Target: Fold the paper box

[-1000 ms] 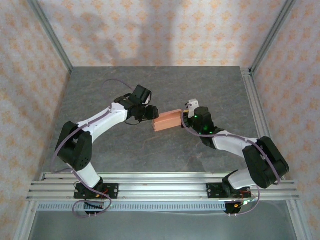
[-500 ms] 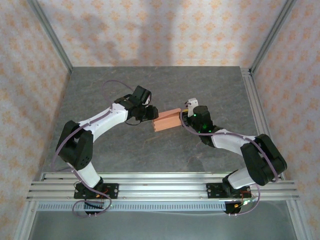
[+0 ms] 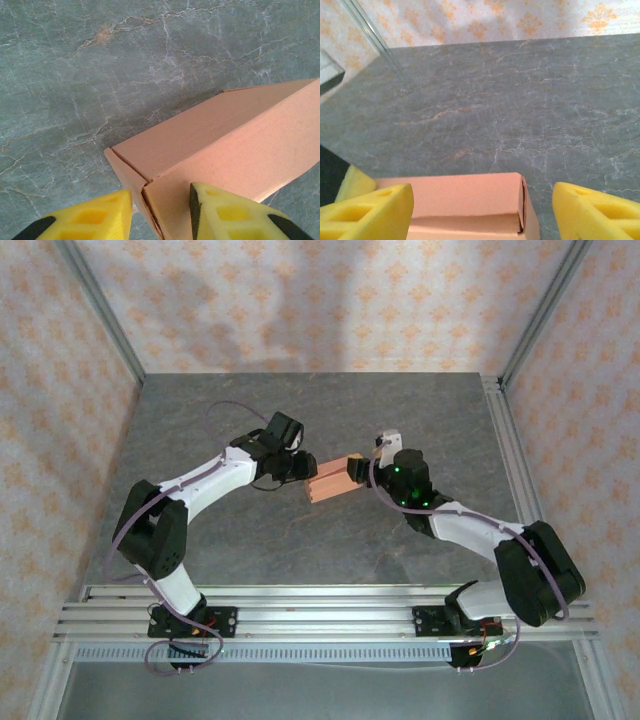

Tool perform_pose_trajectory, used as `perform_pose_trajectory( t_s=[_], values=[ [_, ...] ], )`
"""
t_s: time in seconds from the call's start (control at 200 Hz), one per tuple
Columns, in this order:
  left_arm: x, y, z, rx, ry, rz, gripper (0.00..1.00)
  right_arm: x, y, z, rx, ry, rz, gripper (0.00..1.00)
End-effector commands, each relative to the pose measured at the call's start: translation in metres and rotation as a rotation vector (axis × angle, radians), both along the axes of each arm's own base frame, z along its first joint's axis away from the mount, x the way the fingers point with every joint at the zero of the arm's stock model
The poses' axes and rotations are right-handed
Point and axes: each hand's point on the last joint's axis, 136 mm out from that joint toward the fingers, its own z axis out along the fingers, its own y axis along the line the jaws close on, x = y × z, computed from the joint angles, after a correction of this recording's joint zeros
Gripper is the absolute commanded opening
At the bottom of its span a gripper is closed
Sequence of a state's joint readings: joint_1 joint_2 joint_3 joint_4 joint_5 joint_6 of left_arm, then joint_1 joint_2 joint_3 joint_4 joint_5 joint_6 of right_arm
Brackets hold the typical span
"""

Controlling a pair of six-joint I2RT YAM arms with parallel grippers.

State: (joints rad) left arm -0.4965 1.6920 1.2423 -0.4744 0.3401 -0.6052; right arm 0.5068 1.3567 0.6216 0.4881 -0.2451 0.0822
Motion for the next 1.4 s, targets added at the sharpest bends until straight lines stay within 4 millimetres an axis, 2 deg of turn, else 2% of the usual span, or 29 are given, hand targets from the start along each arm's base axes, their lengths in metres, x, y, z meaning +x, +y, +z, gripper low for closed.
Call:
perform_pose_trajectory(
  t_s=[0.0, 0.155, 0.365, 0.445, 0.676, 0.926, 1.046, 1.241, 1.311, 1.396],
  values=[
    [-0.014, 0.012, -0.035, 0.071, 0.098, 0.009, 0.33, 0.017, -0.002, 0.01, 0.06, 0.097, -0.077, 0.72],
    [-0.016, 0.013, -0.038, 0.075, 0.103, 0.008, 0.33, 0.023, -0.002, -0.015, -0.013, 0.194, -0.094, 0.71],
    [-0.017, 0.015, -0.045, 0.079, 0.11, 0.018, 0.33, 0.02, -0.01, -0.081, -0.08, 0.294, -0.111, 0.65],
    [-0.017, 0.016, -0.047, 0.088, 0.11, 0.015, 0.35, 0.018, -0.007, -0.093, -0.047, 0.308, -0.104, 0.6],
    [-0.017, 0.016, -0.04, 0.077, 0.093, 0.011, 0.5, 0.018, -0.007, -0.098, -0.045, 0.317, -0.109, 0.48],
    [-0.021, 0.009, -0.017, 0.007, 0.066, 0.0, 0.49, 0.017, -0.011, -0.102, -0.074, 0.321, -0.117, 0.43],
    [-0.023, 0.01, -0.012, 0.007, 0.061, -0.003, 0.43, 0.018, -0.012, -0.104, -0.081, 0.324, -0.121, 0.42],
    [-0.029, 0.009, -0.024, 0.003, 0.097, -0.007, 0.39, 0.019, -0.011, -0.106, -0.078, 0.331, -0.12, 0.41],
    [-0.031, 0.01, -0.034, 0.01, 0.116, -0.005, 0.37, 0.019, -0.01, -0.107, -0.076, 0.337, -0.119, 0.41],
    [-0.039, 0.015, -0.058, 0.05, 0.17, -0.008, 0.34, 0.018, -0.011, -0.111, -0.083, 0.345, -0.123, 0.41]
  ],
)
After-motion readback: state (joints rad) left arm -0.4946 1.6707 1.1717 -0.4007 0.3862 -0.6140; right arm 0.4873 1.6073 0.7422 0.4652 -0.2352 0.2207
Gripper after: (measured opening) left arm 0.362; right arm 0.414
